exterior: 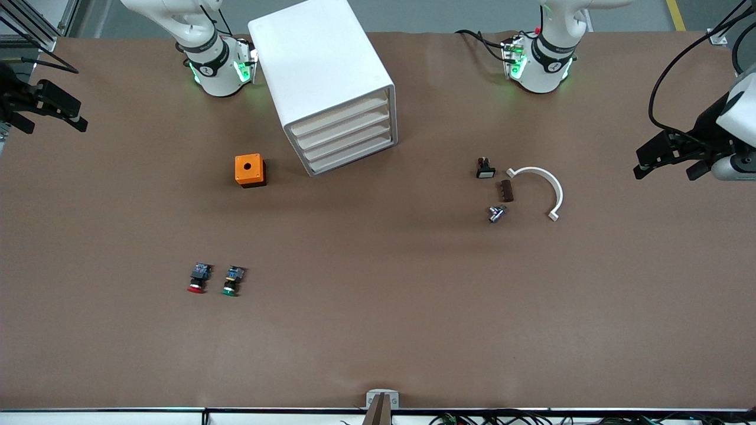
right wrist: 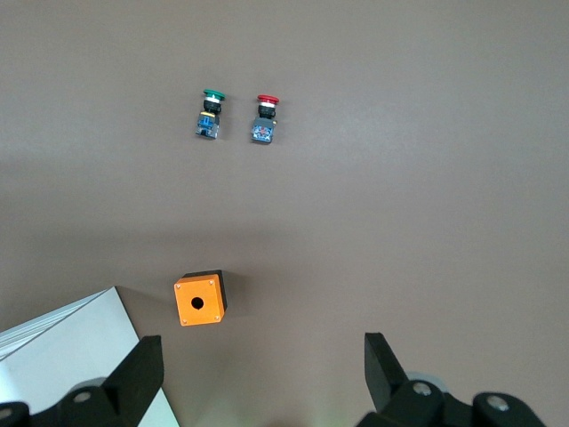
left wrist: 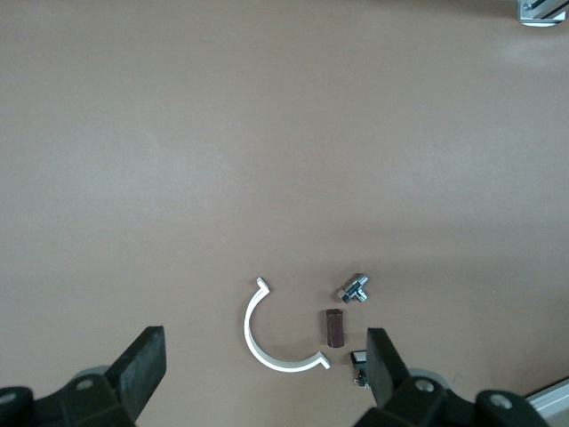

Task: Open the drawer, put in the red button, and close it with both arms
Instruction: 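Reach the right gripper to the button while the left gripper reaches the drawer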

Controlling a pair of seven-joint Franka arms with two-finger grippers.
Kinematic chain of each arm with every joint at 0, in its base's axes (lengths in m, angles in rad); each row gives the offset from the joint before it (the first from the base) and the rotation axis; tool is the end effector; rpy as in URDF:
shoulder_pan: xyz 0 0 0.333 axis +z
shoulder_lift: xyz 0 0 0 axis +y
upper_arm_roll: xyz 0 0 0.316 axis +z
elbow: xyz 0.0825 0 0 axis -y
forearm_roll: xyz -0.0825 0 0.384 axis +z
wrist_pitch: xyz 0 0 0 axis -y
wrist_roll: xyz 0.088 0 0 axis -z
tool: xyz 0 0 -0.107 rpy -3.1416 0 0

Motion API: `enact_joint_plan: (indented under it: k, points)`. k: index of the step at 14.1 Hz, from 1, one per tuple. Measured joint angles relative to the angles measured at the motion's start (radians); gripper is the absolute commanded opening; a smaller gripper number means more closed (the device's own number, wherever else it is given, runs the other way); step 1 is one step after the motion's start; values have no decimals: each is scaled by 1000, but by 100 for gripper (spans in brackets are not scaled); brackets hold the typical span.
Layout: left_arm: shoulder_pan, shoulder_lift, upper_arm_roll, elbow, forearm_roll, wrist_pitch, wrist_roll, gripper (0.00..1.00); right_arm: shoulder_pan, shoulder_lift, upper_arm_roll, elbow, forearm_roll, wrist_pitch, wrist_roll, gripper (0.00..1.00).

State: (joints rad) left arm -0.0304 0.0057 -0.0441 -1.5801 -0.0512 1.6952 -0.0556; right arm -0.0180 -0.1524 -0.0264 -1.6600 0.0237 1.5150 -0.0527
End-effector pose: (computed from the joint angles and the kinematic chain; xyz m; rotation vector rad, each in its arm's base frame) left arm 0.5667 -0.0471 0.6286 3.0789 -0.0236 0.1631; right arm 0.5000 -0.0207 0.6581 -3.1143 -0.0156 -0.0135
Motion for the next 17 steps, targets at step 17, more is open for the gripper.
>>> enact_joint_plan:
  k: [17]
  points:
    - [29,197,9,-7,0,-3,0,100,-1,14,-6,1,-1,2,0,100]
